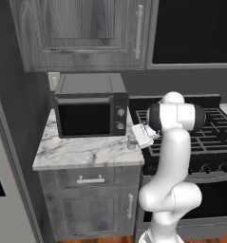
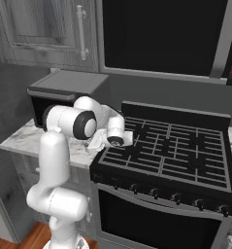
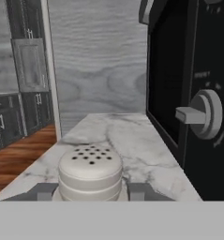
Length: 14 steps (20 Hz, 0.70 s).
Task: Collect the paprika, mayonnaise, and shaker from the cabinet and place them next to the stove.
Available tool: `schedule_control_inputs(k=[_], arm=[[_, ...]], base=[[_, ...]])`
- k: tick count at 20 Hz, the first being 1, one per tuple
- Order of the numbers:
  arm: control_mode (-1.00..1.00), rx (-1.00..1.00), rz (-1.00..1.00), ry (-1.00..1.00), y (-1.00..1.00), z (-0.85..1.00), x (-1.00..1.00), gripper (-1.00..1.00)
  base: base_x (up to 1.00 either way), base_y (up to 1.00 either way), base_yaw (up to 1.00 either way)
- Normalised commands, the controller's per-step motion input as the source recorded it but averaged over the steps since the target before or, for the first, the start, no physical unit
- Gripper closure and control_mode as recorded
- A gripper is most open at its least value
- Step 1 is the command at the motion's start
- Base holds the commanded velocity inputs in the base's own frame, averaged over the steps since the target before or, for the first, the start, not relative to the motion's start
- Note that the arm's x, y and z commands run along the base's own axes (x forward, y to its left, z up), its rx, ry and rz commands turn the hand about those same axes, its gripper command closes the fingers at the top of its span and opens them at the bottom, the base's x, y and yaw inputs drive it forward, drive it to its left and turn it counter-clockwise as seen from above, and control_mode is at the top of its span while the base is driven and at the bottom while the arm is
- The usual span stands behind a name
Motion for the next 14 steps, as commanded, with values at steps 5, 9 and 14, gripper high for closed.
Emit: schedule_control_inputs(k=[5, 9, 14], arm=[[-1.0, 0.0, 0.0, 0.0, 0.0, -0.33, 0.06, 1.0], [-1.0, 0.0, 0.0, 0.0, 0.0, -0.35, 0.04, 1.0], [-1.0, 0.0, 0.0, 0.0, 0.0, -0.35, 0.01, -1.0]], base=[[0.0, 0.0, 0.0], [0.0, 0.0, 0.0], [0.0, 0.0, 0.0]])
